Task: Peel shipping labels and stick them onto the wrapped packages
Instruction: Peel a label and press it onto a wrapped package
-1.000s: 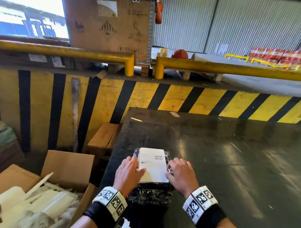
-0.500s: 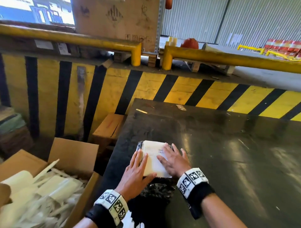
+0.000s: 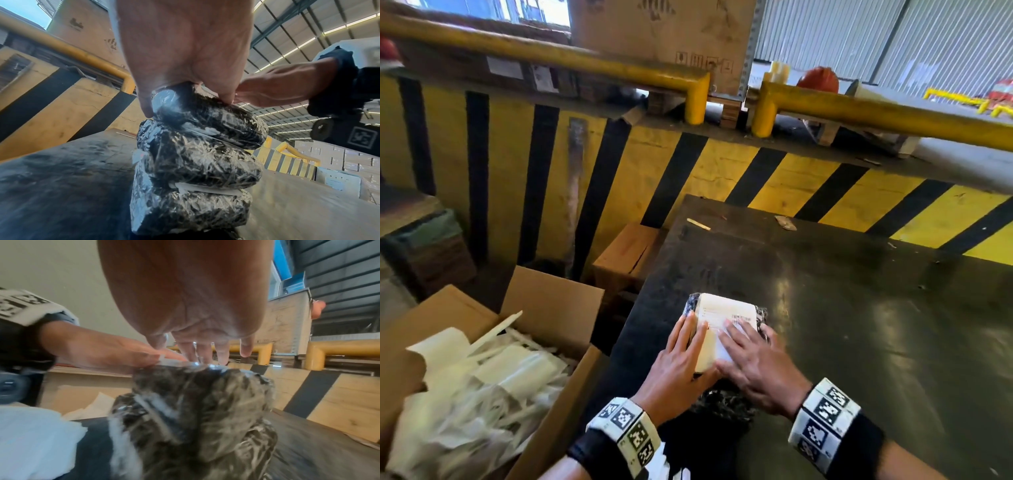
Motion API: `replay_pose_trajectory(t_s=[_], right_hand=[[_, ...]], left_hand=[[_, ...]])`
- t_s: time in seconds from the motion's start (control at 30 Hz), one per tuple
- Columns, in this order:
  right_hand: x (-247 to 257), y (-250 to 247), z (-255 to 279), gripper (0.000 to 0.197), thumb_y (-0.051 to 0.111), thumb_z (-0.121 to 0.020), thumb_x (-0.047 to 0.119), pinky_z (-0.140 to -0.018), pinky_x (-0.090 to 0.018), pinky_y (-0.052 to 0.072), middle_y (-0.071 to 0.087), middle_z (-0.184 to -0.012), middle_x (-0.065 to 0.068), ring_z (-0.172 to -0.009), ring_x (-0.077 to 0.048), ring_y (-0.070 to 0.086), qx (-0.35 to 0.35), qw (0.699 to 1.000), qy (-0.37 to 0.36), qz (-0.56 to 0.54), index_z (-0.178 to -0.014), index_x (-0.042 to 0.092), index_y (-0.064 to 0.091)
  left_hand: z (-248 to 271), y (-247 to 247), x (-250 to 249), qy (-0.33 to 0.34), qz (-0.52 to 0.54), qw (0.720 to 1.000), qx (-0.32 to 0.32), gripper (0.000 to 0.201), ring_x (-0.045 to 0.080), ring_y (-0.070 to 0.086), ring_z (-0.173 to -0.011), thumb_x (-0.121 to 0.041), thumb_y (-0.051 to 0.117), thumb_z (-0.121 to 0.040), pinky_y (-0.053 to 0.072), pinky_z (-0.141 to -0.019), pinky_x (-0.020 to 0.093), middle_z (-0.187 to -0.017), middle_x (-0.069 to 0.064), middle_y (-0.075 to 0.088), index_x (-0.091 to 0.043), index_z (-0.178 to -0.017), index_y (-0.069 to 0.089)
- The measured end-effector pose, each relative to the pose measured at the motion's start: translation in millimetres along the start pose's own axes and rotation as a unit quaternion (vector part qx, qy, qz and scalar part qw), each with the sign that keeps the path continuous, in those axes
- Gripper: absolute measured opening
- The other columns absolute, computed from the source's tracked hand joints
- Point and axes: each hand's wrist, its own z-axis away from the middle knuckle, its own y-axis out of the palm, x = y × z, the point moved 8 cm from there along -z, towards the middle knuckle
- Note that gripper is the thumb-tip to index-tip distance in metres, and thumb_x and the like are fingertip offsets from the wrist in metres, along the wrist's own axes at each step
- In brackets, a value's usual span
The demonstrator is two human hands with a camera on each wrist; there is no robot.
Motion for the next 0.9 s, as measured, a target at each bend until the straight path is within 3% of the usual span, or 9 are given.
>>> replay_pose_trajectory(t_s=[0.1,0.23,0.3,0.43,0.57,0.6,0.7,0.77,0.9], right_hand=[[-19.7,-5.2,-26.5,0.093,-0.019,-0.074,0.070,-0.115,-0.047,0.001,0.004,-0.159,0.007,-0.146,-0.018,0.000,0.005,0.999,0.031,-0.006,-0.149,0.025,0.010],[-43.1,-15.7,-56.6,0.059,0.011,-0.097,0.052,-0.116,-0.044,0.002,0.016,-0.158,0.008,-0.146,-0.016,0.007,0.026,0.994,0.086,-0.056,-0.149,0.025,0.017],[-43.7,-20.1,-59.5,0.057,0.015,-0.098,0.051,-0.116,-0.043,0.003,0.020,-0.157,0.007,-0.145,-0.016,0.008,0.035,0.993,0.091,-0.071,-0.148,0.024,0.020],[-17.5,-22.2,-44.1,0.060,0.013,-0.098,0.049,-0.117,-0.044,0.004,0.006,-0.159,0.002,-0.146,-0.017,-0.001,0.038,0.999,0.007,0.013,-0.150,0.019,0.011],[8.0,-17.9,-37.0,0.098,-0.018,-0.067,0.067,-0.117,-0.041,-0.002,0.002,-0.159,0.006,-0.146,-0.012,-0.004,0.055,0.997,-0.063,0.002,-0.150,0.021,0.007],[8.1,-18.9,-43.1,0.097,-0.018,-0.067,0.067,-0.117,-0.041,-0.001,0.002,-0.159,0.007,-0.146,-0.012,-0.003,0.053,0.997,-0.061,-0.004,-0.150,0.022,0.008],[0.7,-27.5,-65.2,0.056,0.011,-0.098,0.048,-0.116,-0.040,0.004,0.005,-0.159,0.010,-0.146,-0.013,0.001,0.037,0.995,-0.046,-0.076,-0.149,0.026,0.015],[-6.4,-27.0,-73.1,0.049,0.019,-0.101,0.041,-0.116,-0.041,0.003,0.005,-0.158,0.013,-0.146,-0.014,0.001,0.050,0.990,-0.041,-0.126,-0.149,0.028,0.016],[-10.8,-15.1,-70.1,0.054,0.017,-0.100,0.046,-0.117,-0.044,-0.002,-0.004,-0.158,0.013,-0.146,-0.014,-0.006,0.081,0.989,-0.033,-0.121,-0.149,0.028,0.005]], left_hand=[[-0.5,-0.6,-0.8,-0.001,0.003,1.000,-0.003,0.085,0.005,-0.028,-0.137,-0.062,0.033,-0.090,0.024,-0.114,0.035,-0.156,-0.004,-0.024,-0.020,-0.150,-0.010],[0.6,-3.3,-1.5,-0.009,0.020,1.000,-0.015,0.085,-0.001,-0.028,-0.134,-0.063,0.037,-0.090,0.023,-0.113,0.035,-0.157,-0.007,-0.022,-0.023,-0.151,-0.007],[2.4,-2.9,-0.3,-0.009,0.027,0.999,-0.022,0.088,0.000,-0.027,-0.137,-0.064,0.037,-0.089,0.021,-0.114,0.034,-0.156,-0.008,-0.022,-0.023,-0.150,-0.010],[3.5,-2.1,1.3,-0.007,0.054,0.998,-0.038,0.095,-0.001,-0.024,-0.138,-0.066,0.038,-0.087,0.021,-0.114,0.030,-0.155,-0.011,-0.023,-0.022,-0.147,-0.022],[0.7,-1.3,3.1,0.002,0.062,0.997,-0.051,0.095,-0.001,-0.023,-0.138,-0.064,0.039,-0.088,0.018,-0.115,0.026,-0.156,-0.009,-0.022,-0.019,-0.147,-0.020],[0.0,-1.2,3.6,0.005,0.058,0.997,-0.051,0.094,0.000,-0.023,-0.139,-0.064,0.039,-0.088,0.017,-0.115,0.025,-0.156,-0.009,-0.022,-0.019,-0.148,-0.018],[-2.1,-0.4,4.0,0.004,0.045,0.998,-0.050,0.092,0.000,-0.025,-0.139,-0.066,0.037,-0.087,0.014,-0.114,0.024,-0.155,-0.010,-0.024,-0.020,-0.150,-0.013],[-3.4,-2.4,4.1,0.001,0.039,0.998,-0.052,0.092,-0.001,-0.026,-0.138,-0.067,0.036,-0.087,0.014,-0.114,0.025,-0.153,-0.012,-0.026,-0.020,-0.150,-0.012],[-2.5,-2.4,3.0,-0.003,0.031,0.999,-0.040,0.090,-0.001,-0.028,-0.135,-0.066,0.037,-0.088,0.013,-0.113,0.022,-0.148,-0.014,-0.029,-0.021,-0.149,-0.012]])
